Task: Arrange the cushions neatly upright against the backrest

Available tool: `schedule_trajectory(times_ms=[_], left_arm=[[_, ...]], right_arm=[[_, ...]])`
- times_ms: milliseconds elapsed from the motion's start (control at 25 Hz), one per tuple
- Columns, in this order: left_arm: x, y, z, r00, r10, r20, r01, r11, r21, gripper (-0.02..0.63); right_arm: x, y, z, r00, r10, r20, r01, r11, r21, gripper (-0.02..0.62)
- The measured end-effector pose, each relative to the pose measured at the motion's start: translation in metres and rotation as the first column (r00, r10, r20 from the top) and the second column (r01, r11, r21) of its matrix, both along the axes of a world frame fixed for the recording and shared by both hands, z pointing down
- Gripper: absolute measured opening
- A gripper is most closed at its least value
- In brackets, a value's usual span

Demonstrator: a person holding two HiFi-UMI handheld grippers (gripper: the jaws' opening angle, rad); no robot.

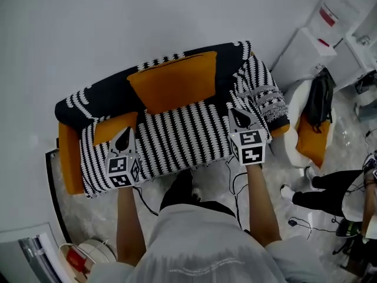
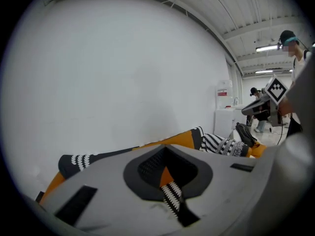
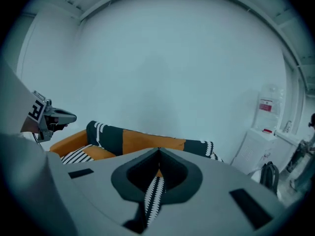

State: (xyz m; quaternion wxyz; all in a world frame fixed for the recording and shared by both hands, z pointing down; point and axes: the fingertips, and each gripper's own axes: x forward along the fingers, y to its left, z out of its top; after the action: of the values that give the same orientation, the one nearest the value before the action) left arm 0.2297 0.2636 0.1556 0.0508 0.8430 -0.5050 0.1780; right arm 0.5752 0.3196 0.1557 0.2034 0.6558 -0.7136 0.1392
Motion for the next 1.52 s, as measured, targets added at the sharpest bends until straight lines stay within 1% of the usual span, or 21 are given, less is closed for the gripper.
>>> schedule_trajectory(times_ms=[120,240,480,760,880,1080,1240,1520], left_arm=[[-0.015,0.028,-0.011,1.0,-0.025,-0.001,0.025,1.0,0.003,0.017],[-0.032,0.042,-0.017,0.999,-0.054,0.007,0.054,0.999,0.003,0.017],[-0.06,0.055,-0.029,0.993,-0.119,0.011,0.119,0.992,0.031,0.017],[-0.102,0.057,-0.023,0.982,-0.188,0.005,0.188,0.982,0.025,0.017],[-0.126,0.052,-0.017,0.976,-0.216,-0.002,0.216,0.976,0.012,0.017],[-0.179,0.041,0.0,0.963,-0.268,-0.017,0.267,0.963,-0.034,0.017],[-0.217,0.023,0.011,0.962,-0.272,-0.011,0.271,0.961,-0.062,0.017],[-0.299,-0.021,0.034,0.959,-0.283,0.008,0.282,0.952,-0.122,0.017]], right_arm=[[-0.016,0.016,-0.017,1.0,-0.029,-0.003,0.029,0.999,0.018,0.003],[-0.032,0.022,-0.027,0.998,-0.064,-0.005,0.064,0.998,0.025,0.003],[-0.063,0.025,-0.026,0.989,-0.15,-0.002,0.15,0.989,0.018,0.003],[-0.107,0.008,-0.016,0.974,-0.225,-0.009,0.225,0.974,0.002,0.003],[-0.132,-0.004,-0.012,0.966,-0.257,-0.02,0.257,0.966,-0.011,0.003],[-0.185,-0.025,-0.008,0.948,-0.317,-0.031,0.317,0.948,-0.025,0.003],[-0.226,-0.047,-0.001,0.943,-0.333,-0.029,0.331,0.943,-0.042,0.003],[-0.308,-0.09,0.028,0.933,-0.358,-0.023,0.352,0.925,-0.14,0.004]])
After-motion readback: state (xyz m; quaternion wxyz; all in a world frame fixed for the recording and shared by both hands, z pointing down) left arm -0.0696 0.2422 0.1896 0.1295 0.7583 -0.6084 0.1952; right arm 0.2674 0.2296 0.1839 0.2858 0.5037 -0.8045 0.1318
